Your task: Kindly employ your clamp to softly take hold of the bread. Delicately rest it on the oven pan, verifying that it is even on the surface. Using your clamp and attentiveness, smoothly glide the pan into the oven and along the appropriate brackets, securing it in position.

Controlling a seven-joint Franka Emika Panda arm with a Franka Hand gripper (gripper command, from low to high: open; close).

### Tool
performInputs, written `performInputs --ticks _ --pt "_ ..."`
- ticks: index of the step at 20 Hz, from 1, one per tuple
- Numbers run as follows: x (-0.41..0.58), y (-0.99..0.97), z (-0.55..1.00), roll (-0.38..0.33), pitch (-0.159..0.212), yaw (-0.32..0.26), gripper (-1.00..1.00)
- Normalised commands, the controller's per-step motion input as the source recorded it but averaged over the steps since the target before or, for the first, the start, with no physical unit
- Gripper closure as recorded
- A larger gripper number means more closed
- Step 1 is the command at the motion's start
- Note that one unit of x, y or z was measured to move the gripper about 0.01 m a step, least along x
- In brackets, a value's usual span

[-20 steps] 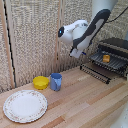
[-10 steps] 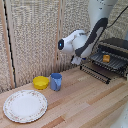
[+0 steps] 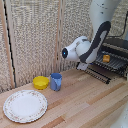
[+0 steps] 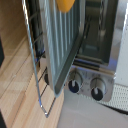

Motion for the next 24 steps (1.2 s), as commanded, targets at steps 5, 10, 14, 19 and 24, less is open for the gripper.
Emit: performInputs --ticks 5,10,14,19,24 --pt "-0.027 -0.6 -0.17 -0.063 0.013 0.194 -1.0" --pt "0.075 -0.51 -0.03 0.016 0.052 0.241 -1.0" --pt "0.008 -0.4 0.0 0.047 0.076 0.257 1.0" --pt "-0.007 -0.21 0.02 0.043 0.039 0.172 1.0" --pt "-0.033 -0.07 0.04 0.015 0.001 0.096 1.0"
